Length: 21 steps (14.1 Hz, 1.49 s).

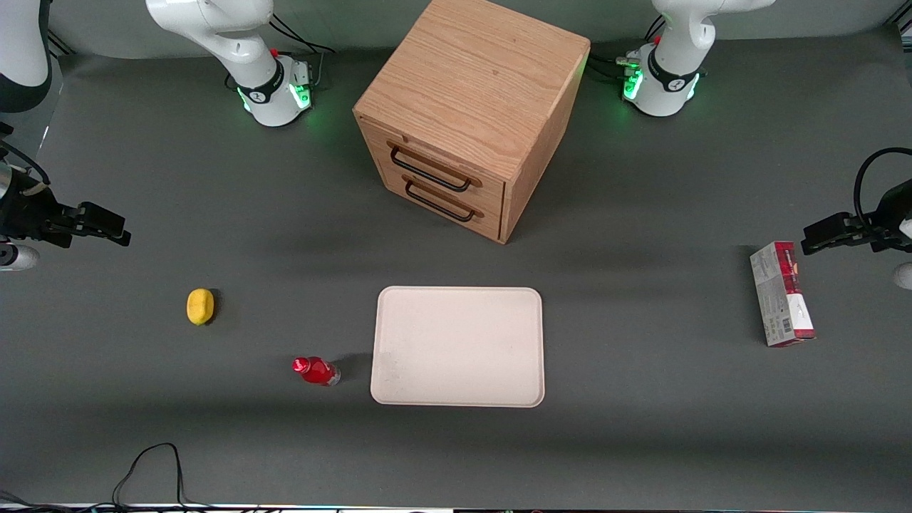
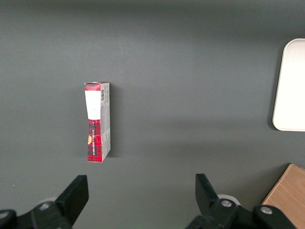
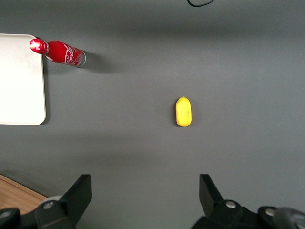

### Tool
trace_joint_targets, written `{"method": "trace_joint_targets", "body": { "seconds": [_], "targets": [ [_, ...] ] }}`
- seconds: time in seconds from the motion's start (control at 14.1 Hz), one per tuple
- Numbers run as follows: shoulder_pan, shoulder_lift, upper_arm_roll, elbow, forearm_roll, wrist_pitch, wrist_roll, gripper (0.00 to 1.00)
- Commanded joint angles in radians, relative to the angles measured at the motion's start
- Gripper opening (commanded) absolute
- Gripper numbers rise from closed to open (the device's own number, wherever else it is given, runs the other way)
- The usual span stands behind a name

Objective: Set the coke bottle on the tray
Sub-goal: 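Move the open right gripper down toward the red Coca-Cola bottle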

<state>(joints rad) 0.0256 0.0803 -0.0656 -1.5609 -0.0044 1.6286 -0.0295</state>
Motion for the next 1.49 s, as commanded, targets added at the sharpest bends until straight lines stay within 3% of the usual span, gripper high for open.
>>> {"method": "trace_joint_targets", "body": {
  "seconds": [0.0, 0.43, 1.06, 1.42],
  "targets": [
    [-0.006, -0.020, 0.006, -0.018, -0.002, -0.004, -0.001, 1.00],
    [0.039, 0.016, 0.016, 0.013, 0.007, -0.001, 0.014, 1.00],
    [0.246, 0.482, 0.039, 0.621, 0.007, -0.064, 0.235, 1.00],
    [0.272, 0.533, 0.043, 0.673, 0.006, -0.041, 0.244, 1.00]
  ]
}}
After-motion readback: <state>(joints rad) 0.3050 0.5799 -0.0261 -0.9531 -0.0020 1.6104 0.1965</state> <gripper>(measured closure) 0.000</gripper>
